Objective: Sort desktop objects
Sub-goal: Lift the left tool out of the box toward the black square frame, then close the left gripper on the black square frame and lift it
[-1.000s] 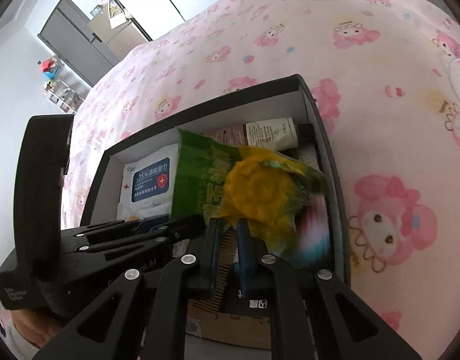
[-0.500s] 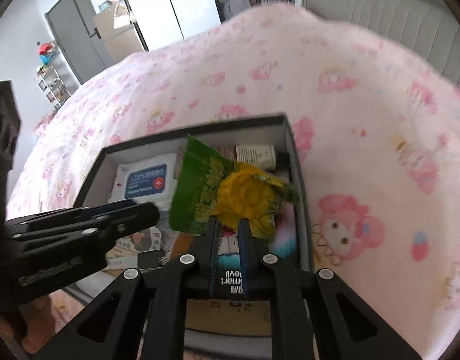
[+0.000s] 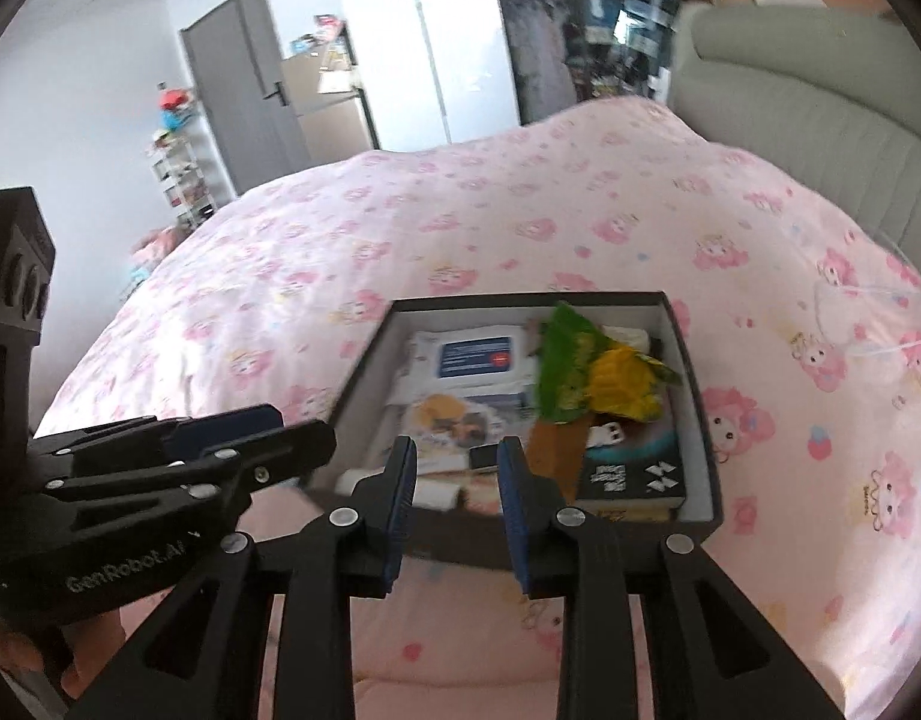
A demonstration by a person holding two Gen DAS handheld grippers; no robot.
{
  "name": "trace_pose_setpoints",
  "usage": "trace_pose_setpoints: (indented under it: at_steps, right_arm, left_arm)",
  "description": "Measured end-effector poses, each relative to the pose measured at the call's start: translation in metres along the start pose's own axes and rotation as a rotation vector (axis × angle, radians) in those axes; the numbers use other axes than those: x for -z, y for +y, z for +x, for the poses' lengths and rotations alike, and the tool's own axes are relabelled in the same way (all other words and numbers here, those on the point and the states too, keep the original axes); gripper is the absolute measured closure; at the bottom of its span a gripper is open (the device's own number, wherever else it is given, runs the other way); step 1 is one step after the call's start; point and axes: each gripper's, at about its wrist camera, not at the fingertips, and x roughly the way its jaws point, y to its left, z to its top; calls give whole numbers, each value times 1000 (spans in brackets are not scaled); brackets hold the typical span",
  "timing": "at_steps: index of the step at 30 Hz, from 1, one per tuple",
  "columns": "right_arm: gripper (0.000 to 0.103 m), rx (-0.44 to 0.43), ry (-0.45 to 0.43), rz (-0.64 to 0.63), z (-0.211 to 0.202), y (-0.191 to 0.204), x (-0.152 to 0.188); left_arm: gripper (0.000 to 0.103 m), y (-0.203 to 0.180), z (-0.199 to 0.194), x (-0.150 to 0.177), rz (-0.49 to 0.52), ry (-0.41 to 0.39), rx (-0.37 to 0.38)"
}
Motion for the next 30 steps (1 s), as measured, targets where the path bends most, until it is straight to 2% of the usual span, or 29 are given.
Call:
trace_pose_setpoints:
  at_steps: [6,13,17,20,27,30]
  right_arm:
    - [79,-53,19,-17,-12,35,25]
    - [79,-156,52,-30,-10,71,47]
    - [79,-175,65,-81,-3,96,52]
    - [79,-197,76,-132,7,125,47]
    - [79,-250,98,-261,32,197,35]
    - [79,-291,121,-302,49,233,30]
  left_arm:
    - [66,21,-24,28,-27,-9,-82]
    - [66,50,-45,54,-82,-16,-122]
    - [68,75,-53,67,-126,-23,-143]
    - [69,101,-61,74,-182,-42,-154]
    - [69,187,-88,78,-337,-74,-194]
    - [69,226,-94,83,-413,-76,-187]
